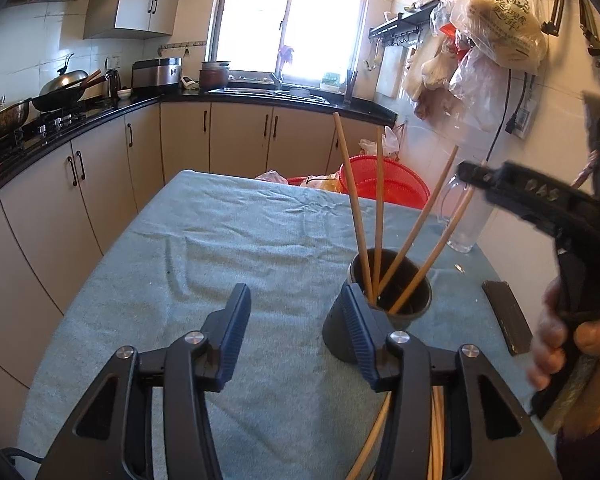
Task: Organize utensils
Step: 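Grasp a wooden chopstick with the right gripper while the left gripper grasps another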
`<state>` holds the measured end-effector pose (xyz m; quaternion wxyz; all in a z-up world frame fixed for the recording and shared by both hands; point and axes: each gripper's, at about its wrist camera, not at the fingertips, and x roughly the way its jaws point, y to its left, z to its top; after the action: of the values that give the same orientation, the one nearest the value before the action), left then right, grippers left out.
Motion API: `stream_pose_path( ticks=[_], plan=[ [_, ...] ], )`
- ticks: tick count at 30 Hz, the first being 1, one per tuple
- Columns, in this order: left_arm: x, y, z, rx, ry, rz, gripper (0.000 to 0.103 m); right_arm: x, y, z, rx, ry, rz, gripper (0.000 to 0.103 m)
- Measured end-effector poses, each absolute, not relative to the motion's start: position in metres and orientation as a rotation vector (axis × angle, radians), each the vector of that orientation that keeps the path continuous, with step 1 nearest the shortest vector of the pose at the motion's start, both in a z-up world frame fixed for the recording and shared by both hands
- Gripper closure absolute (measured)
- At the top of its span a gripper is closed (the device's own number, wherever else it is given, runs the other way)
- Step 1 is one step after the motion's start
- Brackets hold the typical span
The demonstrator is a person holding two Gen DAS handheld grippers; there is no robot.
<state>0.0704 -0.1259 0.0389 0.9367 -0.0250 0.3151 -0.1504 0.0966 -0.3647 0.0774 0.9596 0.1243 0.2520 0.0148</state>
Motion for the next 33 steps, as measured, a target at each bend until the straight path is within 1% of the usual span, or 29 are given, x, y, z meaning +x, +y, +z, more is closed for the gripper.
stream_pose_path(
  ticks=[1,4,5,6,7,8,9,10,11,12,13,15,18,19,20,21,22,23,27,29,30,32,33],
  plan=[
    [0.067,-0.124,0.037,-0.043,0.650,-0.312,0.049,0.089,-0.366,0.081,0.243,0.508,0.024,0.046],
    [0.058,-0.119,0.029,-0.011,0.684,-0.339,0.048,0.063,-0.368,0.090,0.210,0.515,-0.014,0.044],
    [0.055,-0.118,0.023,0.005,0.704,-0.357,0.048,0.051,-0.368,0.089,0.188,0.516,-0.035,0.041],
    [0.052,-0.118,0.016,0.028,0.734,-0.381,0.048,0.037,-0.367,0.084,0.172,0.537,-0.048,0.032],
    [0.049,-0.119,0.010,0.044,0.756,-0.400,0.048,0.027,-0.367,0.077,0.174,0.568,-0.029,0.026],
    [0.045,-0.120,0.001,0.067,0.782,-0.425,0.048,0.020,-0.367,0.068,0.183,0.614,-0.003,0.026],
    [0.041,-0.122,-0.007,0.089,0.805,-0.447,0.048,0.014,-0.366,0.052,0.188,0.703,0.014,0.027],
    [0.037,-0.124,-0.014,0.108,0.823,-0.468,0.048,0.007,-0.366,0.031,0.195,0.809,0.031,0.039],
    [0.032,-0.127,-0.020,0.132,0.838,-0.491,0.048,0.003,-0.366,0.019,0.203,0.853,0.054,0.045],
    [0.028,-0.131,-0.027,0.163,0.850,-0.515,0.048,-0.007,-0.365,-0.002,0.218,0.917,0.086,0.057],
    [0.024,-0.135,-0.032,0.188,0.857,-0.534,0.048,-0.012,-0.364,-0.014,0.216,0.947,0.087,0.062],
    [0.018,-0.145,-0.042,0.238,0.871,-0.567,0.049,-0.024,-0.361,-0.038,0.191,0.996,0.082,0.068],
    [0.013,-0.157,-0.053,0.285,0.892,-0.602,0.049,-0.038,-0.361,-0.059,0.207,1.023,0.075,0.068],
    [0.011,-0.163,-0.057,0.305,0.901,-0.611,0.053,-0.040,-0.361,-0.062,0.208,1.022,0.073,0.068],
    [0.010,-0.165,-0.060,0.318,0.907,-0.615,0.060,-0.040,-0.361,-0.064,0.209,1.024,0.072,0.068],
    [0.011,-0.170,-0.064,0.339,0.924,-0.623,0.064,-0.040,-0.360,-0.066,0.209,1.028,0.072,0.068],
    [0.013,-0.175,-0.069,0.359,0.944,-0.622,0.072,-0.040,-0.359,-0.065,0.208,1.017,0.070,0.068],
    [0.013,-0.177,-0.072,0.372,0.949,-0.613,0.075,-0.039,-0.357,-0.064,0.199,1.015,0.067,0.068],
    [0.019,-0.181,-0.071,0.354,0.966,-0.599,0.079,-0.035,-0.349,-0.065,0.158,1.018,0.061,0.068],
    [0.023,-0.181,-0.071,0.343,0.974,-0.590,0.084,-0.031,-0.344,-0.063,0.124,1.023,0.042,0.068],
    [0.025,-0.180,-0.070,0.329,0.983,-0.591,0.084,-0.030,-0.342,-0.063,0.117,1.028,0.034,0.068],
    [0.030,-0.179,-0.071,0.346,0.986,-0.553,0.093,-0.027,-0.341,-0.063,0.095,1.038,-0.003,0.068],
    [0.031,-0.178,-0.071,0.352,0.990,-0.527,0.094,-0.024,-0.340,-0.066,0.051,1.069,-0.046,0.068]
  ],
)
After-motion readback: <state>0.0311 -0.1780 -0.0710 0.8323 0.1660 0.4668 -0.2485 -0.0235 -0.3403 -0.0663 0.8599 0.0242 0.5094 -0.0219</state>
